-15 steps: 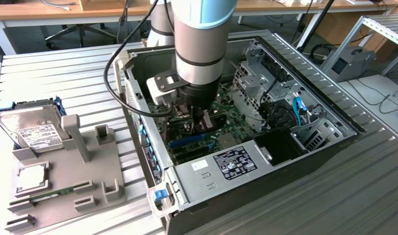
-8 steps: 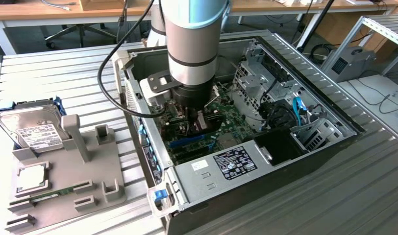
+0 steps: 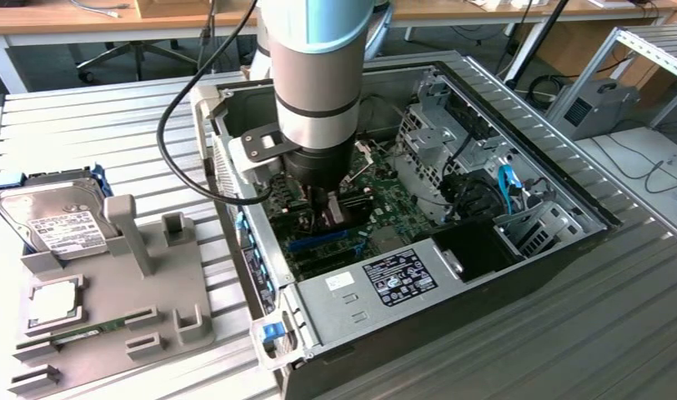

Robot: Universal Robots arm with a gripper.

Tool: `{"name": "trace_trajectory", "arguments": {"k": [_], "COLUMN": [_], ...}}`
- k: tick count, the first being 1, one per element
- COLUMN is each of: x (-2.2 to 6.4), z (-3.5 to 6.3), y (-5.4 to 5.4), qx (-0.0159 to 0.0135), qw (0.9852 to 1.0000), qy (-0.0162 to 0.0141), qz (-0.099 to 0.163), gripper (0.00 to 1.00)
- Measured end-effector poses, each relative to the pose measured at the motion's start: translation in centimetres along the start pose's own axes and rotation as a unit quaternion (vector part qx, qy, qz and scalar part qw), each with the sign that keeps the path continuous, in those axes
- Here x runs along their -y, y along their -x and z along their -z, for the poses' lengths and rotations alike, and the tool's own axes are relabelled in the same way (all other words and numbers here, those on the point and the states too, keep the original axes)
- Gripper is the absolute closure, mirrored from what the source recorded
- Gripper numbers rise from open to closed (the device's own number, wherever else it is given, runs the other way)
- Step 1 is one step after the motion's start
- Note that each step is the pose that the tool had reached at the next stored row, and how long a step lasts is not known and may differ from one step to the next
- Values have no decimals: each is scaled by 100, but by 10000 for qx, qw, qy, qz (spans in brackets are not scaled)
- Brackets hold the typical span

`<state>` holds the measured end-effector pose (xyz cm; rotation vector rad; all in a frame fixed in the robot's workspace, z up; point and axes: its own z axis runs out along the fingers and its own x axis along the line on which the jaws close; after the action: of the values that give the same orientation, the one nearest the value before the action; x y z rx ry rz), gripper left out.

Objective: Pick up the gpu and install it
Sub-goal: 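Insert the gpu into the slot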

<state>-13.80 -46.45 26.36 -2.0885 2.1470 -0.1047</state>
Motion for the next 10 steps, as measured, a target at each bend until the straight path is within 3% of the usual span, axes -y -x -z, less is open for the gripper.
{"name": "trace_trajectory", "arguments": {"k": [10], "x": [-13], "z": [-41], "y": [-2], "qx": [-2], "qw": [10000], "qy": [0], "qz": [0], "gripper": [71]}}
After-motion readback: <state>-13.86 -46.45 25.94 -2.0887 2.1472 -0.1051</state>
